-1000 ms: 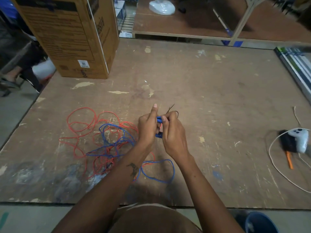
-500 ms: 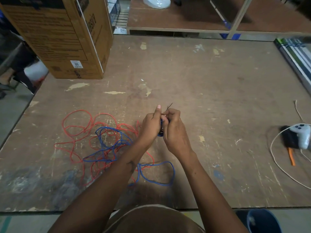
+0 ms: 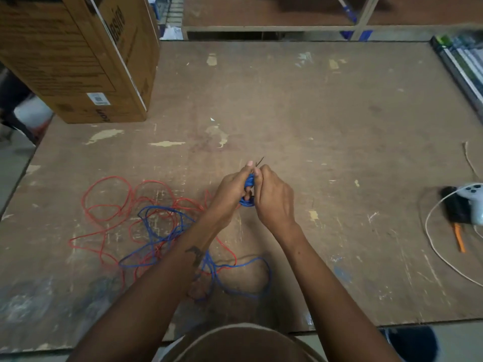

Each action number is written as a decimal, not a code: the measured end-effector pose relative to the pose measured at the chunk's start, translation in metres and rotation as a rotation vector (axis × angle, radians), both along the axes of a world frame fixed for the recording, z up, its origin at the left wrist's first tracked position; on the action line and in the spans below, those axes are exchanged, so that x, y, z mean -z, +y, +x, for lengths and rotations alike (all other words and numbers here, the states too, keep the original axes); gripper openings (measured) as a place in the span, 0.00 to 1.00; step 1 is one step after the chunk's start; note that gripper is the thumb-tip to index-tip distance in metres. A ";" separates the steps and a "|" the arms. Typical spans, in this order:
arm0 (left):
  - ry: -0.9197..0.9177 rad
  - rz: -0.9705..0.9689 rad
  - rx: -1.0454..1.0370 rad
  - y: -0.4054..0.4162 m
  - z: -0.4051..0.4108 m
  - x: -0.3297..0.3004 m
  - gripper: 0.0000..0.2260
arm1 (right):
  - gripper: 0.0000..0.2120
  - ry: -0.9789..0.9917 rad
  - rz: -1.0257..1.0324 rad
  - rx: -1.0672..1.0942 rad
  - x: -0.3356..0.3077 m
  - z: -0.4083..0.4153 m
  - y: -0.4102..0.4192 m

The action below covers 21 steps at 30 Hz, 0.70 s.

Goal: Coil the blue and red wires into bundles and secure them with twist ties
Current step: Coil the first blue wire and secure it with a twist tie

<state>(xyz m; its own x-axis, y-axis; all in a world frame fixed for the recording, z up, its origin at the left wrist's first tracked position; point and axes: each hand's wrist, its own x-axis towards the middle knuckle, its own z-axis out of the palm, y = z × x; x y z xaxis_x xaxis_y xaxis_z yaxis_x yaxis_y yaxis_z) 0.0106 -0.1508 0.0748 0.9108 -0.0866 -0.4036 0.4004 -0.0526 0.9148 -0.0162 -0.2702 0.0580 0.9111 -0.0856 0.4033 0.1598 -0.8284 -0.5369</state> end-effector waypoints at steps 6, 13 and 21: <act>-0.064 0.167 -0.008 -0.001 0.016 0.030 0.24 | 0.21 0.084 0.070 0.007 0.024 0.012 0.006; -0.099 0.247 -0.022 -0.007 0.041 0.074 0.31 | 0.20 0.289 0.393 0.132 0.045 0.032 0.005; -0.160 0.536 0.063 -0.013 0.068 0.081 0.32 | 0.15 0.372 0.354 0.114 0.080 0.065 -0.021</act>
